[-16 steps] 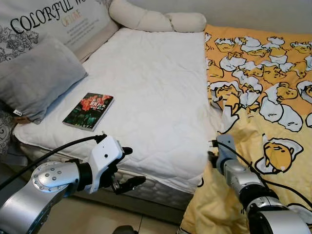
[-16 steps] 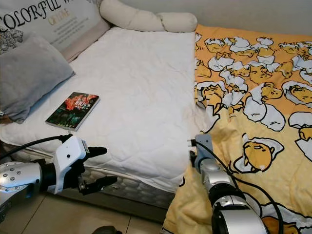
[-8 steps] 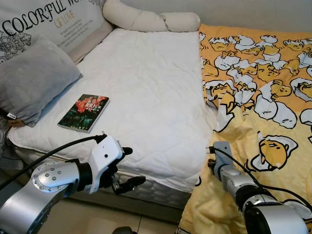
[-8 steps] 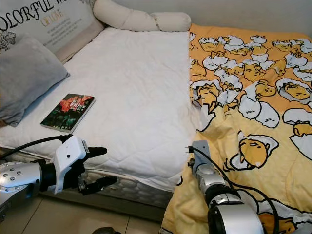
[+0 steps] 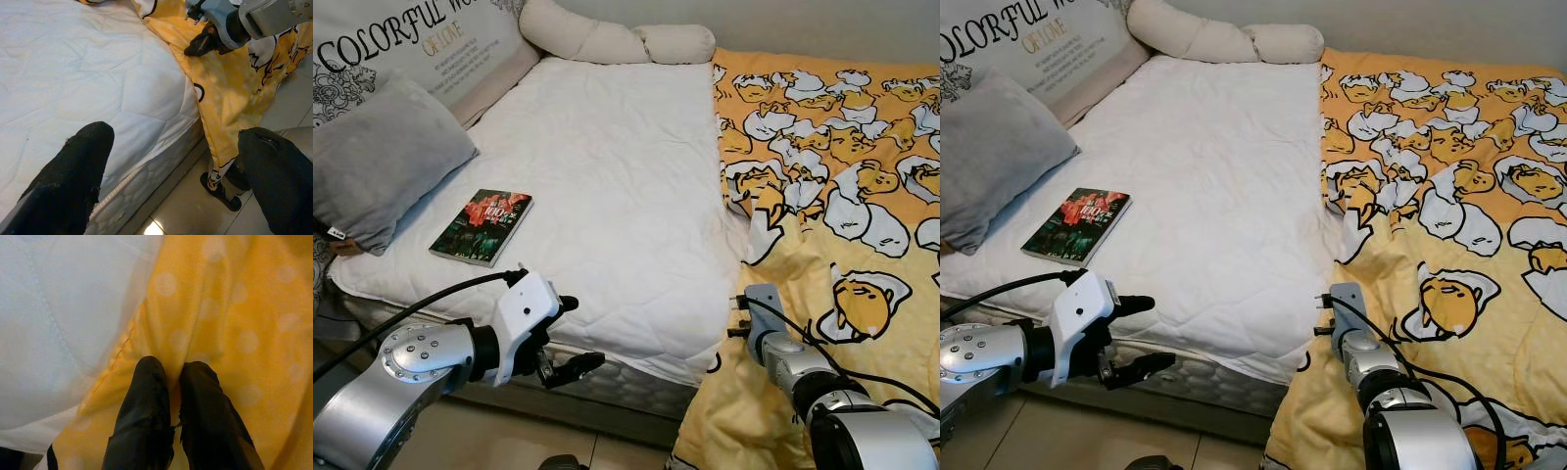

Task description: Clean up the room

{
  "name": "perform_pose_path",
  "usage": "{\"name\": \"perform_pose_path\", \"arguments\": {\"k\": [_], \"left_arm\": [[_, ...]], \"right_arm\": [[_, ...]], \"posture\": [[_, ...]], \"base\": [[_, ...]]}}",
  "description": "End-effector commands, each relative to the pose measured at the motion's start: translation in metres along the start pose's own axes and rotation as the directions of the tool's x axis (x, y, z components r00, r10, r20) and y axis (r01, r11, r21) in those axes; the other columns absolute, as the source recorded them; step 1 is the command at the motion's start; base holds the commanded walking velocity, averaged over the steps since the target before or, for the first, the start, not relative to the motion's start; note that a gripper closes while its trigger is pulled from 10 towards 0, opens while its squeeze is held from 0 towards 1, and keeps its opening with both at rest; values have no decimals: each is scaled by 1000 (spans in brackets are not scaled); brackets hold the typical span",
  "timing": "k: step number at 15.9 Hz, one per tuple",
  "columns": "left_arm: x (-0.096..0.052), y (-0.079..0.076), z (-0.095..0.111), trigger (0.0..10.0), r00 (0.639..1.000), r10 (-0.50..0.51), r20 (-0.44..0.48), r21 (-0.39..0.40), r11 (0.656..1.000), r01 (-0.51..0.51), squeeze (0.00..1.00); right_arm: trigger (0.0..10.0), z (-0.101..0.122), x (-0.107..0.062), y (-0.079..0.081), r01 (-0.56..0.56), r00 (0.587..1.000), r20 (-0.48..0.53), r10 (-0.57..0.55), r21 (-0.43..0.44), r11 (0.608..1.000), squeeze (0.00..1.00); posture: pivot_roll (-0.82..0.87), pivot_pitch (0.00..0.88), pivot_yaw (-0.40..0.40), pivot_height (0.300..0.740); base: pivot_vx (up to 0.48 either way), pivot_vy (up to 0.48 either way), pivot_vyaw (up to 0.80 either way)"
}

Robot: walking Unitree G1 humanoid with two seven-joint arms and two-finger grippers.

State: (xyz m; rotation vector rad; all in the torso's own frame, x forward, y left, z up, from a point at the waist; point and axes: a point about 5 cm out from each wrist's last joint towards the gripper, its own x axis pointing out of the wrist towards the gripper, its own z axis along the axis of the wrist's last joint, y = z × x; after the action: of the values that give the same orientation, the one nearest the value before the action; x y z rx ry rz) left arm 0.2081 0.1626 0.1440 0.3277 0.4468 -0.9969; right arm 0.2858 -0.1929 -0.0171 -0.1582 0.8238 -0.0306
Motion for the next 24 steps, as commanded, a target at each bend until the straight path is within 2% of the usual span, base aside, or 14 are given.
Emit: {"name": "perform_pose_path", "arguments": {"k": [1,7,9,12,14,16,17,18,19,20,21,22,23,24], "left_arm": [[1,2,3,10000,1000,4,4,20,1000,-4,157],[-2,11,2,10000,997,73,22,-18,997,-73,157],[-2,10,0,10000,997,71,21,-19,997,-70,157],[2,9,1,10000,998,63,27,-18,998,-62,157],[2,8,1,10000,998,58,28,-17,998,-58,157],[1,8,1,10000,998,56,26,-15,998,-56,153],[0,7,1,10000,998,56,26,-14,998,-56,157],[0,7,1,10000,998,56,27,-14,998,-56,153],[1,7,1,10000,998,54,26,-13,998,-54,157],[1,7,1,10000,998,52,25,-11,999,-52,157],[2,8,2,10000,998,49,26,-7,999,-49,157],[2,9,2,10000,998,49,26,-4,999,-48,153],[2,9,3,10000,999,48,26,-4,999,-48,157],[1,10,3,10000,999,46,24,-2,999,-46,157]], "right_arm": [[0,7,0,-3,1,1000,18,-1,5,1000,0],[0,17,-1,-6,-134,988,70,135,-6,991,0],[0,14,-3,-9,-212,975,55,215,-42,976,0],[0,5,-7,-17,-351,936,6,352,-63,934,0],[0,-11,-12,-21,-465,885,-62,461,-92,881,0],[0,-28,-20,-21,-615,788,-128,603,-111,780,0],[0,-38,-29,-21,-704,709,-163,686,-121,699,0],[0,-42,-32,-22,-735,678,-175,714,-122,667,0],[0,-44,-33,-24,-711,703,-164,692,-155,686,0],[2275,-39,-29,-26,-658,753,-114,649,-166,734,0],[10000,-21,-23,-25,-552,829,18,560,-138,822,0],[10000,-5,-20,-19,-537,833,117,541,-70,841,0],[10000,1,-20,-16,-522,838,143,526,-71,850,1000],[10000,11,-18,-10,-490,850,182,494,-74,869,1000]], "posture": [[175,7,29,740],[182,0,-1,740],[159,0,4,740],[155,0,4,740],[154,0,5,740],[156,0,4,740],[155,0,5,740],[155,0,5,740],[152,0,9,740],[151,0,15,740],[152,0,19,740],[153,0,23,740],[151,0,27,740],[154,0,33,740]], "base": [[0,0,0],[0,0,0],[0,0,0],[0,0,0],[0,0,0],[0,0,0],[0,0,0],[0,0,0],[0,0,0],[0,0,0],[0,0,0],[0,0,0],[0,0,0],[0,0,0]]}}
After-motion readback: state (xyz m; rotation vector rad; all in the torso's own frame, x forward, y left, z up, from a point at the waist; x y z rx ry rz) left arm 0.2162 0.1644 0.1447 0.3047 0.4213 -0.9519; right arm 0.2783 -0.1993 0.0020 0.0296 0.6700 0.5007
